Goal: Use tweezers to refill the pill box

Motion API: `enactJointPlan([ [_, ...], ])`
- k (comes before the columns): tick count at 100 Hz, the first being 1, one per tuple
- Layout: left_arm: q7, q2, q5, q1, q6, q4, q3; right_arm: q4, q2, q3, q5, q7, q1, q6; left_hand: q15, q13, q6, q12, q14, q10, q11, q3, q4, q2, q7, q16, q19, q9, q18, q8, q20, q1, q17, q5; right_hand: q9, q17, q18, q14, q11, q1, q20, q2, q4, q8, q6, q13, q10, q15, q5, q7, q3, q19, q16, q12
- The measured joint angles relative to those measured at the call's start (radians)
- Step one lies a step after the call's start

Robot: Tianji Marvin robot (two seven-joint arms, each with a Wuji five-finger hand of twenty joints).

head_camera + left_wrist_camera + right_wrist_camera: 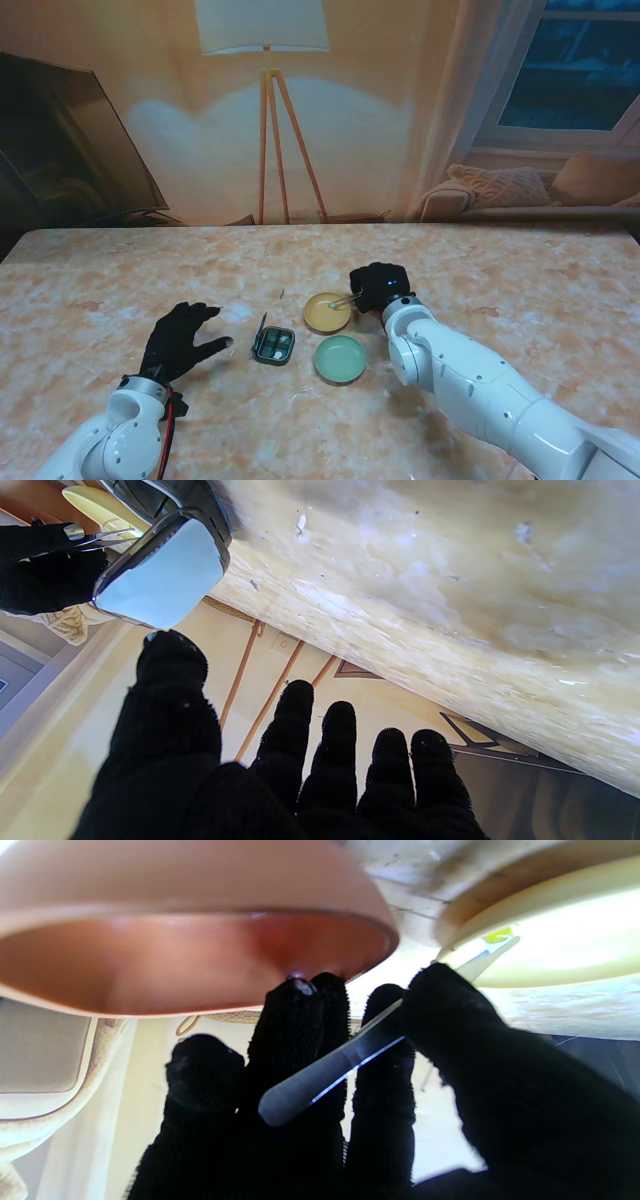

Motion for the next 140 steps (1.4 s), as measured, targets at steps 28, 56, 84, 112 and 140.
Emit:
enactJointPlan([
  [28,0.001,0.000,0.002,0.000,-0.001,0.001,0.000,0.005,-0.003,-0.016,0.001,0.012,0.012,0.010,0.000,0.000,-0.001,0.000,0.000,0.000,0.000,0.000,0.000,0.000,0.001,0.000,0.008,0.000,0.000,0.000,0.000,0.000,0.000,0.011,0.000,0.000,0.000,0.000,0.000,0.000,-0.001,0.000,0.000,0.000,0.000,0.000,0.000,0.000,0.000,0.000,0.000,0.000,0.000,0.000],
  [56,0.010,0.000,0.005,0.000,-0.004,0.003,0.000,0.012,-0.006,-0.035,0.000,0.023,0.023,0.014,0.004,0.011,-0.001,0.000,0.000,0.000,0.000,0.000,0.000,0.000,0.001,0.000,0.009,0.000,0.000,0.000,0.001,0.000,0.000,0.011,0.002,0.009,0.000,0.000,0.013,0.000,-0.001,0.000,0.000,0.000,0.000,0.009,0.000,0.014,0.018,0.000,-0.002,0.013,0.000,0.000],
  [84,0.011,0.000,0.007,0.000,-0.005,0.004,-0.001,0.019,-0.008,-0.048,-0.009,0.014,0.029,0.008,0.004,0.011,-0.001,0.000,0.000,0.000,0.000,0.000,0.000,0.000,0.001,0.000,0.009,0.000,0.000,0.000,0.001,0.000,0.000,0.011,0.026,0.025,0.000,0.000,0.048,-0.005,-0.001,0.000,0.000,0.000,0.000,0.028,-0.003,0.040,0.036,0.000,-0.005,0.039,0.009,0.000],
  [112,0.011,0.000,0.010,0.002,-0.005,0.003,-0.003,0.022,-0.008,-0.052,-0.023,-0.001,0.030,-0.010,0.004,0.011,-0.001,0.001,0.000,0.000,0.000,0.000,0.000,0.000,0.001,0.000,0.009,0.000,0.000,0.000,0.001,0.000,0.000,0.011,0.031,0.030,0.000,-0.003,0.067,-0.040,-0.001,-0.026,0.000,0.010,-0.007,0.033,-0.011,0.064,0.062,0.000,0.030,0.050,0.024,0.000],
  [140,0.009,0.000,0.010,0.002,-0.004,0.002,-0.003,-0.030,0.016,-0.020,-0.058,0.013,0.013,-0.013,0.004,0.011,-0.001,0.001,0.000,0.000,0.000,0.000,0.000,0.000,0.001,0.000,0.009,0.000,0.000,-0.010,0.001,0.000,0.000,0.011,0.032,0.030,0.000,-0.004,0.073,-0.051,-0.001,-0.027,0.000,0.012,-0.013,0.033,-0.013,0.065,0.064,0.000,0.036,0.053,0.029,-0.001],
])
